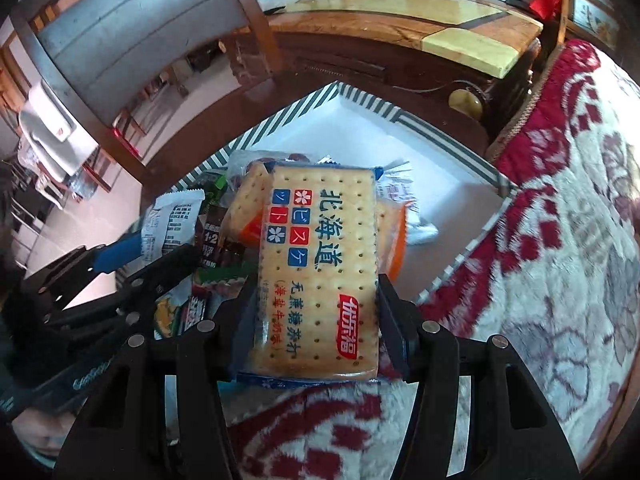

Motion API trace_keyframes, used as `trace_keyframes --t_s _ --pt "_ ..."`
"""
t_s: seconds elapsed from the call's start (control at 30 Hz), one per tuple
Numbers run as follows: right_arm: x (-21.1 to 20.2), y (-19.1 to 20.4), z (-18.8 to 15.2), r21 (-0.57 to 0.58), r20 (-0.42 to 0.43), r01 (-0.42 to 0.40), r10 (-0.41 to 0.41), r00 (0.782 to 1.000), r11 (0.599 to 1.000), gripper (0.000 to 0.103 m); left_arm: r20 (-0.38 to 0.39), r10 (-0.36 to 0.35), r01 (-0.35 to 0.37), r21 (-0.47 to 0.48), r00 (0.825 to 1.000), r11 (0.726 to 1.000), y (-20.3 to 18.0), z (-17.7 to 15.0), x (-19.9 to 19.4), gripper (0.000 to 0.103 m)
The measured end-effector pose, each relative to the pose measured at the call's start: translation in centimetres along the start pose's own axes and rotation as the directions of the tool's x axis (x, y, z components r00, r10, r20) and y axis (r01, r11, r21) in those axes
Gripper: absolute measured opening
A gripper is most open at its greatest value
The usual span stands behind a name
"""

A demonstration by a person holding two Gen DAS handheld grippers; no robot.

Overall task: Organize snacks
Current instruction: 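Carry the white packet and the cracker box over the striped box, then open both grippers to drop the white packet and cracker box into the box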

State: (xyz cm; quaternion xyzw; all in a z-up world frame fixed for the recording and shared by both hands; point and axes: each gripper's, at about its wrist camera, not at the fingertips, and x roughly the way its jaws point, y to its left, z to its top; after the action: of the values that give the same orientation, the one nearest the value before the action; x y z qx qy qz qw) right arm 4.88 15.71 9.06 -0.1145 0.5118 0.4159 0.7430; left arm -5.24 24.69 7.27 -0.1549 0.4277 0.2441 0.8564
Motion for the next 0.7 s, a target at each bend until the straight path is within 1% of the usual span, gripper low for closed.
trace_keyframes --t_s 0.3,0.37,0.47,0.53,0.57,0.63,0.7 --pt "1.4 0.8 1.8 -0.077 -0.002 0.053 -0.053 0.999 0.996 0.055 -0.013 0.032 -0.032 -0.02 0.999 0.999 0.5 0.0 0.8 0.057" --pt "1.4 0.9 1.7 -0.09 0.0 0.051 -0.051 0.999 0.995 0.057 -0.012 0.041 -0.041 -0.014 0.999 0.999 0.2 0.1 0.9 0.057" --pt "1.0 0.6 1.1 -0.06 0.003 0.028 -0.028 1.0 0.998 0.058 -0.02 0.058 -0.058 -0.003 0.998 0.998 0.0 0.1 1.1 0.059" --pt "0.9 0.6 0.7 -0.044 0.005 0.018 -0.017 1.0 0.999 0.059 -0.026 0.073 -0.073 -0.002 0.997 0.997 0.0 0.0 1.2 0.069" --pt "0.8 0.6 0.5 -0.04 0.003 0.015 -0.015 1.0 0.999 0.059 -0.025 0.076 -0.076 -0.004 0.997 0.997 0.0 0.0 1.2 0.072" --pt "0.5 0.4 0.1 -0.028 0.004 0.008 -0.008 1.0 1.0 0.059 -0.01 0.075 -0.075 -0.008 0.997 0.997 0.1 0.0 0.9 0.082" --pt "-0.1 0.3 -0.2 -0.01 0.008 -0.009 0.009 1.0 1.0 0.061 0.011 0.078 -0.078 -0.003 0.997 0.997 0.0 0.0 0.5 0.086"
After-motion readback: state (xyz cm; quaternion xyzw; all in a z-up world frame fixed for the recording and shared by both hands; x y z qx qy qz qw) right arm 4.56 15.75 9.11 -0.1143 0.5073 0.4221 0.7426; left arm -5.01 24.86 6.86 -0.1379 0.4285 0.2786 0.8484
